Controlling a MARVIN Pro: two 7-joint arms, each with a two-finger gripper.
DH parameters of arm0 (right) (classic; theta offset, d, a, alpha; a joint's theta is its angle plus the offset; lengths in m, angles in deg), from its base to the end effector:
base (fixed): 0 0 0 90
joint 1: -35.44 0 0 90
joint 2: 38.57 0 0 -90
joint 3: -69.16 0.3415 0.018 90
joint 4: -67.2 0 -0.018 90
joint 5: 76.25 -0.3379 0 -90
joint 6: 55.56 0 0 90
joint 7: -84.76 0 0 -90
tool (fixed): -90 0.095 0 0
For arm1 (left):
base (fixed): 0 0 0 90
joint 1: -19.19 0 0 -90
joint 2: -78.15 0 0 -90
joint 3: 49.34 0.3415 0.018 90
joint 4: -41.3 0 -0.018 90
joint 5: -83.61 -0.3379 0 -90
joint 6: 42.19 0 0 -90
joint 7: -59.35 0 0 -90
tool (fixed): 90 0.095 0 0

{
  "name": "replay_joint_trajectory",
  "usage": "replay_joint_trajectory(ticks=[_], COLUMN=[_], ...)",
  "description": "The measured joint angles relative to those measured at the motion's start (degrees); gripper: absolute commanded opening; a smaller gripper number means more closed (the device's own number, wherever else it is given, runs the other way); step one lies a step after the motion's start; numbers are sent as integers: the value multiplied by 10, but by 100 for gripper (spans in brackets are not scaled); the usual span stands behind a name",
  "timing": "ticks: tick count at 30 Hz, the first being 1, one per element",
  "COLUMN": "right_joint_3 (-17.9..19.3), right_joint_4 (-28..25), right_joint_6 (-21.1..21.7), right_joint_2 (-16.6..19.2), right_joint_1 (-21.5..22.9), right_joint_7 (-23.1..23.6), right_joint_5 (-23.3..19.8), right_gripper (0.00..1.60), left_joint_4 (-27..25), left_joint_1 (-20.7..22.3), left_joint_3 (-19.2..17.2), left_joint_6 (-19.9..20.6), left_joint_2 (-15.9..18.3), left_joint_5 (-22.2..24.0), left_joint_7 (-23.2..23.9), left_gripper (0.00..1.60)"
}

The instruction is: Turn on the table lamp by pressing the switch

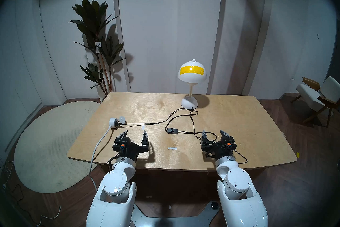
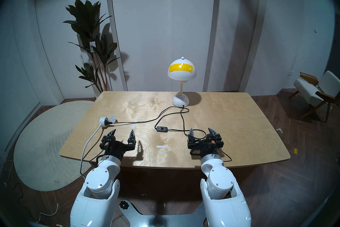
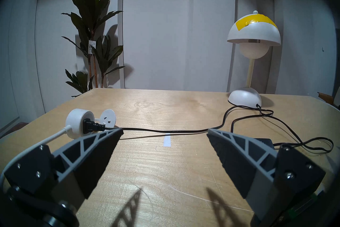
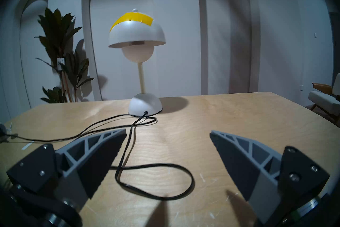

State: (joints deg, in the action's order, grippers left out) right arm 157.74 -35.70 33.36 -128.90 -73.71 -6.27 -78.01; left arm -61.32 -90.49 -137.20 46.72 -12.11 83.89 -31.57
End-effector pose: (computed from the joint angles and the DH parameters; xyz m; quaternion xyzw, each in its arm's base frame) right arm 0.3334 0.0107 -0.3917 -0.7383 0.0142 -0.6741 0.0158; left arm 0.3293 -0.0162 -0.3967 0.7430 0.0004 0.6692 0.0132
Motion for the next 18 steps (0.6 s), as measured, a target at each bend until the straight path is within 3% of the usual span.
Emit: replay_joint_trajectory(ticks=[8,18], right_joint_3=[49,145], right_joint_4=[-22,-42], right_joint_6=[5,51], right_joint_2=[-6,-19], right_joint_1=[10,41], right_joint_7=[-1,12], right_joint_5=[-58,-209], right_gripper=[160,160], left_joint_4=[1,2], left_joint_1=[0,0], left_joint_3=[0,0], left_joint_6=[0,0], left_joint_2=[0,0], left_joint_5=[0,0], left_joint_7=[0,0], left_gripper=[160,160])
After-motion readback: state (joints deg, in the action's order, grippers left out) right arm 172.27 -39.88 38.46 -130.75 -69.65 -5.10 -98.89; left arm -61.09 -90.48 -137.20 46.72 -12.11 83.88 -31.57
